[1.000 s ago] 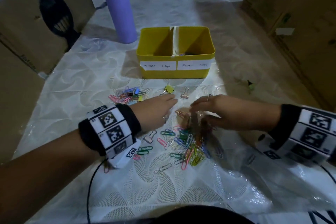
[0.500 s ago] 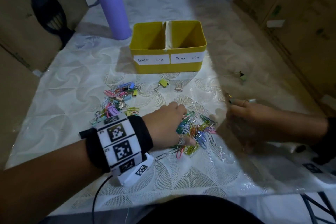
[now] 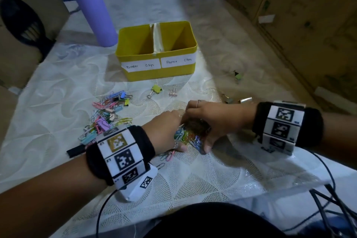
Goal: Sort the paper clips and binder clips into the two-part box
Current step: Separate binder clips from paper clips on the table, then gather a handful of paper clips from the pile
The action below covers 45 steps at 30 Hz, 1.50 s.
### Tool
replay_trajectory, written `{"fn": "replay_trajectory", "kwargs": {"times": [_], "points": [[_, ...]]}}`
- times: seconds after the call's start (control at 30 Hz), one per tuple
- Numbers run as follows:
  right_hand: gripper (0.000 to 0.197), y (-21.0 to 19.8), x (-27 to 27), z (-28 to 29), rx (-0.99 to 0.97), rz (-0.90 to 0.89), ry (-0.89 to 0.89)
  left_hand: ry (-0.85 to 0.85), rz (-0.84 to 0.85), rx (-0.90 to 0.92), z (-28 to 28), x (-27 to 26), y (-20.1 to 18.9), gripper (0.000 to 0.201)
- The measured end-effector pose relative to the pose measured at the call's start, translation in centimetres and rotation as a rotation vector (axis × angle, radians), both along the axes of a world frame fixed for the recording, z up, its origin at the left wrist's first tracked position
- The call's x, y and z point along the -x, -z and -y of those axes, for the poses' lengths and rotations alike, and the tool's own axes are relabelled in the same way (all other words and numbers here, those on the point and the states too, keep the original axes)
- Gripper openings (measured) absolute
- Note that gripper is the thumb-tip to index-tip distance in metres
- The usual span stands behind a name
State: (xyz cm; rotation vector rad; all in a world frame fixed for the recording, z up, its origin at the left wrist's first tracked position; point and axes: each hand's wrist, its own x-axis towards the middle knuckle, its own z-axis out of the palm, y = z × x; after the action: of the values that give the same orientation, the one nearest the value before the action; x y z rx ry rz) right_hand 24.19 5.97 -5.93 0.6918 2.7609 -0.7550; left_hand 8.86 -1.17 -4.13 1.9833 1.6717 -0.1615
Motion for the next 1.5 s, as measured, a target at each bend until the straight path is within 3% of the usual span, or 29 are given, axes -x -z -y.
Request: {"fn": "replay_trajectory", "kwargs": {"times": [0.2, 0.37, 0.47, 0.53, 0.6, 0.63, 0.73, 0.8, 0.9, 1.0, 1.1, 1.17, 1.23, 1.33, 1.43, 1.5], "points": [[0.026, 0.8, 0.1, 0.1, -0.079, 0.007, 0.071, 0.021, -0.016, 0.037, -1.0, 1.3, 0.3, 0.03], [0.018, 0.5, -1.4, -0.7, -0.029, 0.009, 0.133, 0.023, 0.005, -0.015, -2.4, 2.8, -0.9, 0.018], [0.007, -0.9, -2.0, -1.5, 0.13, -0.04, 0.218, 0.036, 0.016, -0.042, -4.3, 4.0, -3.1, 0.014], [0.016, -2.6, -1.7, -2.5, 0.319, -0.131, 0.291, 0.009, 0.104, -0.045, -6.1, 4.7, -4.9, 0.006], [0.012, -4.5, -0.8, -4.2, 0.376, -0.257, 0.382, -0.056, 0.248, -0.036, -8.2, 5.0, -6.9, 0.006], [0.007, -5.5, -0.2, -5.5, 0.338, -0.314, 0.428, -0.089, 0.309, -0.055, -9.5, 5.0, -7.8, 0.008], [0.019, -7.8, 2.2, -10.2, 0.115, -0.456, 0.592, -0.191, 0.364, -0.185, -13.8, 4.8, -9.5, 0.013], [0.022, -8.6, 3.9, -13.2, -0.049, -0.47, 0.686, -0.29, 0.4, -0.24, -16.7, 4.6, -9.1, 0.019], [0.029, -8.8, 6.1, -15.6, -0.257, -0.338, 0.733, -0.429, 0.32, -0.345, -19.6, 4.2, -7.4, 0.016], [0.033, -8.4, 7.0, -15.8, -0.293, -0.17, 0.697, -0.478, 0.269, -0.355, -20.3, 4.5, -5.7, 0.023], [0.026, -8.4, 6.2, -14.0, -0.396, -0.186, 0.492, -0.376, 0.226, -0.506, -18.0, 4.7, -6.1, 0.029], [0.024, -8.6, 4.7, -11.8, -0.426, -0.282, 0.387, -0.232, 0.187, -0.642, -15.1, 4.9, -6.7, 0.025], [0.021, -8.4, 2.7, -9.0, -0.413, -0.253, 0.345, -0.111, 0.176, -0.646, -11.6, 4.9, -6.6, 0.017], [0.016, -6.5, -0.8, -4.5, -0.299, -0.065, 0.297, 0.043, 0.068, -0.394, -6.6, 4.5, -4.8, 0.019], [0.015, -3.7, -2.8, -0.7, -0.141, 0.125, 0.306, 0.25, 0.035, -0.042, -2.1, 3.5, -2.0, 0.04], [0.012, -2.3, -3.3, 1.3, -0.113, 0.153, 0.339, 0.373, -0.074, 0.044, 0.0, 3.1, -0.7, 0.049]]}}
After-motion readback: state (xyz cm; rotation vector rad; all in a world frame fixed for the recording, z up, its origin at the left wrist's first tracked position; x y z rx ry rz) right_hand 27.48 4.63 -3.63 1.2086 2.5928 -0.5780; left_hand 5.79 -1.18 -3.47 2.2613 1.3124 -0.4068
